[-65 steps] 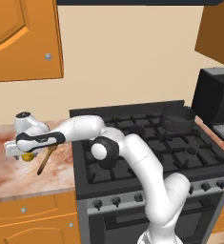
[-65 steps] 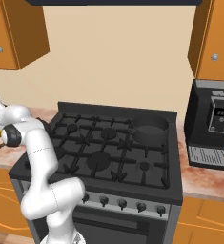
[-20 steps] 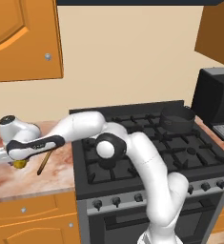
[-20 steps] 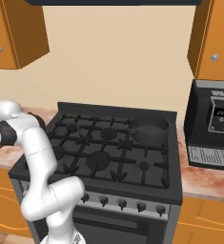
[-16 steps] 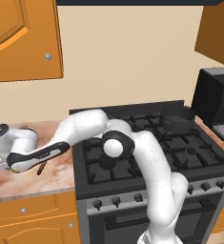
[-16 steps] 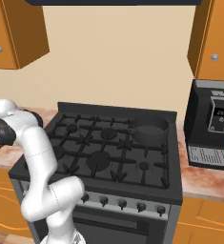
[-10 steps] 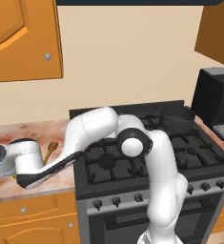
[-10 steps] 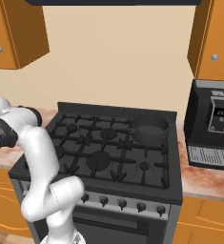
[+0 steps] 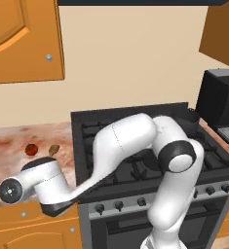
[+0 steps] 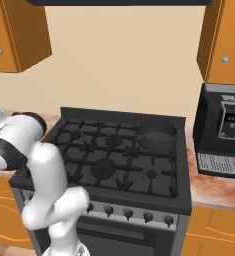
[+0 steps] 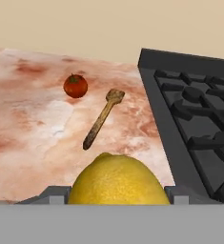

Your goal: Put the lemon and tomato in the pot. Retrieve the spatula and lightly stir the vegetables in the pot.

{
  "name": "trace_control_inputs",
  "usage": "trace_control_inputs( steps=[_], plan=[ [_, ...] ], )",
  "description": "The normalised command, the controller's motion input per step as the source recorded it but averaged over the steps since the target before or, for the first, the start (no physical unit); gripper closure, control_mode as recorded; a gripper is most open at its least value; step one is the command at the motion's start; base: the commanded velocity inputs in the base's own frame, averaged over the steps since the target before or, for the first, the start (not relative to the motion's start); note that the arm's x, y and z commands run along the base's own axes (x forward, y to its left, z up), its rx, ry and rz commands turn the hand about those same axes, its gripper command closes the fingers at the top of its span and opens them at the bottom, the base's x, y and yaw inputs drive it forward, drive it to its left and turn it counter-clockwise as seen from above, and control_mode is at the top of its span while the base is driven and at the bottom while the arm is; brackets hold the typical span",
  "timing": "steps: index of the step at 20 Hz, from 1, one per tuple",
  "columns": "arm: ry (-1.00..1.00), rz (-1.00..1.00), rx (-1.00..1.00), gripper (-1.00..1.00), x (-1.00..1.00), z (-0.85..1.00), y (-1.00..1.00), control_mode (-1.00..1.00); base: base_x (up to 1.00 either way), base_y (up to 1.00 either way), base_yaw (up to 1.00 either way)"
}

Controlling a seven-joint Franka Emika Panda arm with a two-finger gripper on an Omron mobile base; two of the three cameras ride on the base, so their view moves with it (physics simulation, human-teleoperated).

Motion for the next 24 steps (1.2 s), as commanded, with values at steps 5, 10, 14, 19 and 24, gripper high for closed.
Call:
trace_control_inputs(
  steps=[5,10,14,19,24],
  plan=[
    [0.17,0.0,0.1,1.0,-0.04,0.97,-0.98,-1.0,0.0,0.0,0.0],
    [0.35,0.0,0.17,1.0,-0.06,0.73,-1.0,-1.0,0.0,0.0,0.0],
    [0.34,0.04,0.06,1.0,-0.12,0.01,-1.0,-1.0,0.0,0.0,0.0],
    [0.04,0.16,0.0,1.0,-0.01,0.0,-1.0,-1.0,0.0,0.0,0.0],
    [-0.02,0.14,0.0,1.0,0.0,0.02,-1.0,-1.0,0.0,0.0,0.0]
  ],
)
